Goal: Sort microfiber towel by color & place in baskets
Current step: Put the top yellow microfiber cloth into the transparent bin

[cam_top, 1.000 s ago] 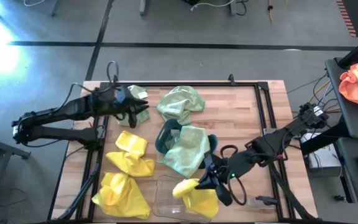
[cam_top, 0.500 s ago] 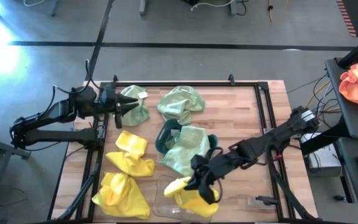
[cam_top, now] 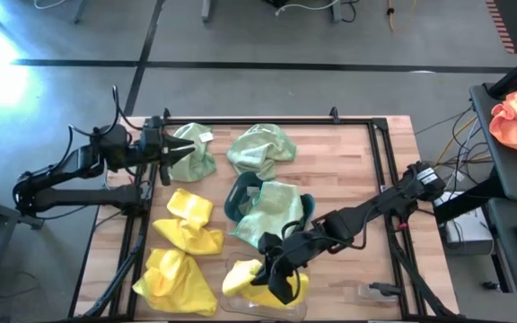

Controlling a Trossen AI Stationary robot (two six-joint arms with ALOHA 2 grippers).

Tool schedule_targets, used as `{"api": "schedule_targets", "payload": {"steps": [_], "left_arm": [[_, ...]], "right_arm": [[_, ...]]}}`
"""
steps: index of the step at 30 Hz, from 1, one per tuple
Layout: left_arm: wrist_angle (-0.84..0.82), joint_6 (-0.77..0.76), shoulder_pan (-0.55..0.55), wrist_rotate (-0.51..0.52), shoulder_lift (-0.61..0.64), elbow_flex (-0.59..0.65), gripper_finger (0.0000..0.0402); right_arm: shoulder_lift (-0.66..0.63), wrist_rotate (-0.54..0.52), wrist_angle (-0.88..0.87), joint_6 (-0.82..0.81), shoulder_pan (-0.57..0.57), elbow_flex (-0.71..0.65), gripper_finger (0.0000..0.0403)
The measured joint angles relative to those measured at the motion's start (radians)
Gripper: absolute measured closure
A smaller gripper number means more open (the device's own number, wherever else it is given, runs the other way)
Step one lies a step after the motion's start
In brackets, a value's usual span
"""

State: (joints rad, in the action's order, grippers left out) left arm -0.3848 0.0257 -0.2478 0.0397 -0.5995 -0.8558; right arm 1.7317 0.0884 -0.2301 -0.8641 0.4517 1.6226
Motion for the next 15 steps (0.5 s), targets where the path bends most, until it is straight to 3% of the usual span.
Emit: {"api": "schedule_targets", "payload": {"steps": [6, 15], "left_arm": [[-0.009, 0.004, 0.000, -0.007, 0.018, 0.000, 0.0327], [-0.054, 0.018, 0.000, -0.010, 0.049, 0.000, 0.0327]], "right_arm": [[0.006, -0.002, -0.003, -0.001, -0.002, 0.021, 0.0387], [0.006, -0.002, -0.050, -0.001, -0.008, 0.026, 0.0333]]}}
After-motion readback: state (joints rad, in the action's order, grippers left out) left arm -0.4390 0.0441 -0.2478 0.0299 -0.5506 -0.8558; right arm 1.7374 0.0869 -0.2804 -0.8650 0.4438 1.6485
